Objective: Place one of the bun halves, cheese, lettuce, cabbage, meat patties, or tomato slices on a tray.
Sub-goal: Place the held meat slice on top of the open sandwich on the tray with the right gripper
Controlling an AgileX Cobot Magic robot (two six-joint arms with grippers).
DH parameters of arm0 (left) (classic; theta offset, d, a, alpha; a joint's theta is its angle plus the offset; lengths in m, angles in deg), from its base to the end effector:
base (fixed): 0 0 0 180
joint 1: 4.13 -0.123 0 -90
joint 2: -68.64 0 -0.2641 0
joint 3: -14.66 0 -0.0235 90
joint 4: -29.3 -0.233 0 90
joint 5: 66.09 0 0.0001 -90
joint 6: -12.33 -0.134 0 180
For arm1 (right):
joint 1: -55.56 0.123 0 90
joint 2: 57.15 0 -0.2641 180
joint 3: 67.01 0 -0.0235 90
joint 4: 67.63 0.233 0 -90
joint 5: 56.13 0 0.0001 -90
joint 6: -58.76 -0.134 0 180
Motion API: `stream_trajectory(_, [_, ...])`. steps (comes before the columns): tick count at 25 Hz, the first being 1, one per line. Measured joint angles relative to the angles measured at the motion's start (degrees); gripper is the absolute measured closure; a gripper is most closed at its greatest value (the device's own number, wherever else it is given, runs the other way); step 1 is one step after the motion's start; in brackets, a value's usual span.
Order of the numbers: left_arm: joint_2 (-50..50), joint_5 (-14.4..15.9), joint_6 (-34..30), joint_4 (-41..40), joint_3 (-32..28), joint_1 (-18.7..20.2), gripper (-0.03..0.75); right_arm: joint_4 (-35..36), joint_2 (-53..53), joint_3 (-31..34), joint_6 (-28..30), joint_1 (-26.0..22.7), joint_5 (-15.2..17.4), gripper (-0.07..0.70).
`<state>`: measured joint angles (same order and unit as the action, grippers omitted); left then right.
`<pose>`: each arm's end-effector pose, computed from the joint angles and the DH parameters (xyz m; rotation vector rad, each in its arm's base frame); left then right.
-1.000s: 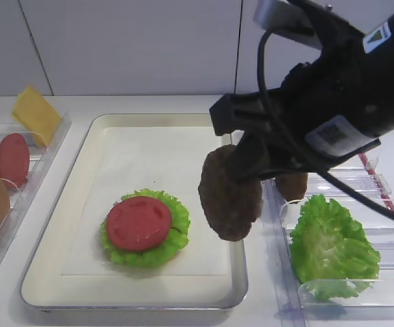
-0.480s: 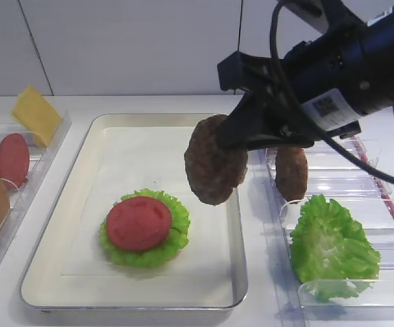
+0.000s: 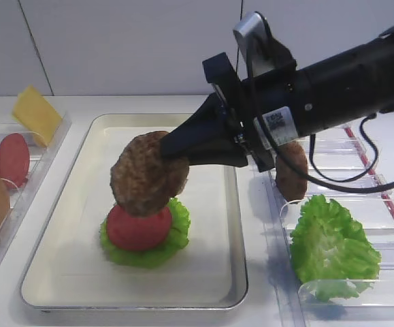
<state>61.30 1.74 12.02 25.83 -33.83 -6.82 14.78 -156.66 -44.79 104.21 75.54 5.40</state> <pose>0.0286 0.0089 0.2329 -0.0526 2.1578 0.1040 0.2423 0.2124 0.2341 -0.3788 2.3917 1.6527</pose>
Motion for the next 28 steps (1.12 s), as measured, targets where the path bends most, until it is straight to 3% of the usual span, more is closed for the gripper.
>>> stream_trajectory(4, [0.00,0.00,0.00,0.00,0.00,0.00,0.259,7.90,-6.53,0.00,7.17,0.00,4.49,0.486])
stream_trajectory(13, [0.00,0.00,0.00,0.00,0.00,0.00,0.259,14.03,-14.65,-0.10,13.91,0.87,4.46,0.486])
stream_trajectory(28, [0.00,0.00,0.00,0.00,0.00,0.00,0.259,17.44,-22.25,-0.18,15.43,1.10,4.12,0.486])
